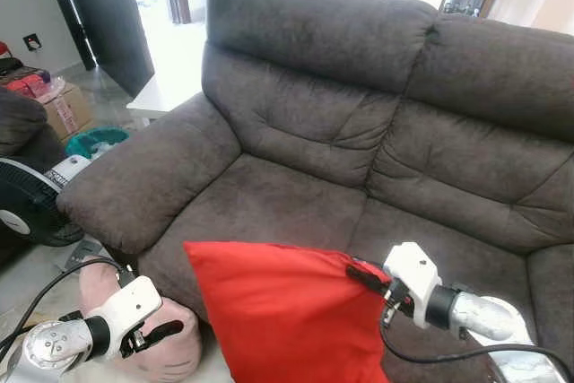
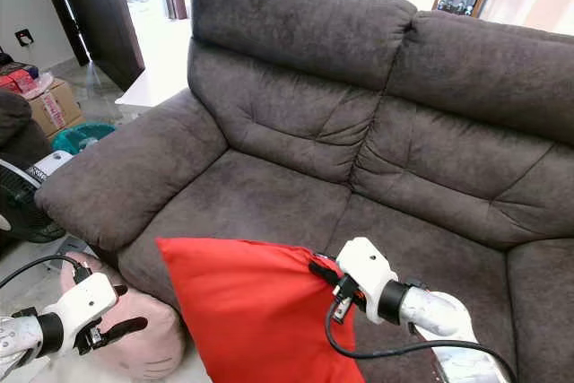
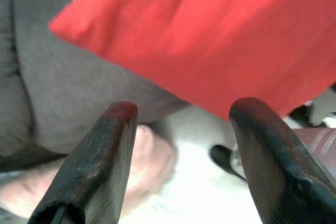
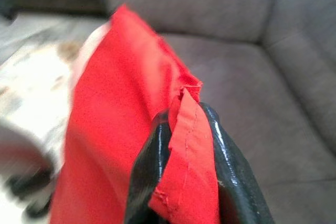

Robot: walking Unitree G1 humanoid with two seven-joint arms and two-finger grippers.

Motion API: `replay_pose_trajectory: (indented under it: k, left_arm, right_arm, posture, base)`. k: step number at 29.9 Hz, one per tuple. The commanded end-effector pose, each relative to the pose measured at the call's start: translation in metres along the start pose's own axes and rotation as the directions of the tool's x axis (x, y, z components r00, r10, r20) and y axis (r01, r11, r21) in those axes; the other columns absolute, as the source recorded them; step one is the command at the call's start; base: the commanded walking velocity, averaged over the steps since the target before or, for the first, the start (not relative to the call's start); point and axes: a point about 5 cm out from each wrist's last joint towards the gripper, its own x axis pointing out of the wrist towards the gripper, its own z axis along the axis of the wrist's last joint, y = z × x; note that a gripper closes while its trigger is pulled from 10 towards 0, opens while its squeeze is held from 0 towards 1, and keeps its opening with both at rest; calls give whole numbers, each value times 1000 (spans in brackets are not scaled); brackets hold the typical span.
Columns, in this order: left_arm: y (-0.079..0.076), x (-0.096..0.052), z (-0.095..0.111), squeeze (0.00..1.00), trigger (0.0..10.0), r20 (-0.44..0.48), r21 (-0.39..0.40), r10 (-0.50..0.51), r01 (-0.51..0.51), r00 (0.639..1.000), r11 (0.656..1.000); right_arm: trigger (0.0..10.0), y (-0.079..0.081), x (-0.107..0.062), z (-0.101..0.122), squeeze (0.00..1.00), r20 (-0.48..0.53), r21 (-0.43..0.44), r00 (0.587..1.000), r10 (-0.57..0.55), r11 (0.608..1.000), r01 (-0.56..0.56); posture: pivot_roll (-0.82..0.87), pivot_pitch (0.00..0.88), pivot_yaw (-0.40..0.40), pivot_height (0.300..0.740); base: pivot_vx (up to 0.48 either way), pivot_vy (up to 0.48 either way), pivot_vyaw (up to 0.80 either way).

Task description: Move the pillow to the sofa from floor

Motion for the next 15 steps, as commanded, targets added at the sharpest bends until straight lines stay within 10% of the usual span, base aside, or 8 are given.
replay_pose_trajectory:
  k: [1, 11, 15]
  left_arm:
    - [7, -8, -2, 0, 10000, -20, -11, -17, 17, 1000, 1000]
    - [26, 4, 17, 0, 10000, 139, -81, 229, -219, 964, 972]
    - [23, 16, 43, 0, 10000, 293, -224, 377, -320, 879, 921]
  right_arm:
    - [10000, 1, -6, -3, 0, -42, -14, 998, 50, 999, -51]
    - [10000, -16, 2, 10, 0, 79, -1, 989, -122, 993, 122]
    - [10000, -13, 9, 19, 0, 222, 150, 954, -200, 974, 169]
  posture:
    - [122, 0, -50, 740]
    - [116, 0, -52, 740]
    - [118, 0, -54, 740]
  base:
    - [0, 0, 0]
    - [0, 0, 0]
    - [0, 0, 0]
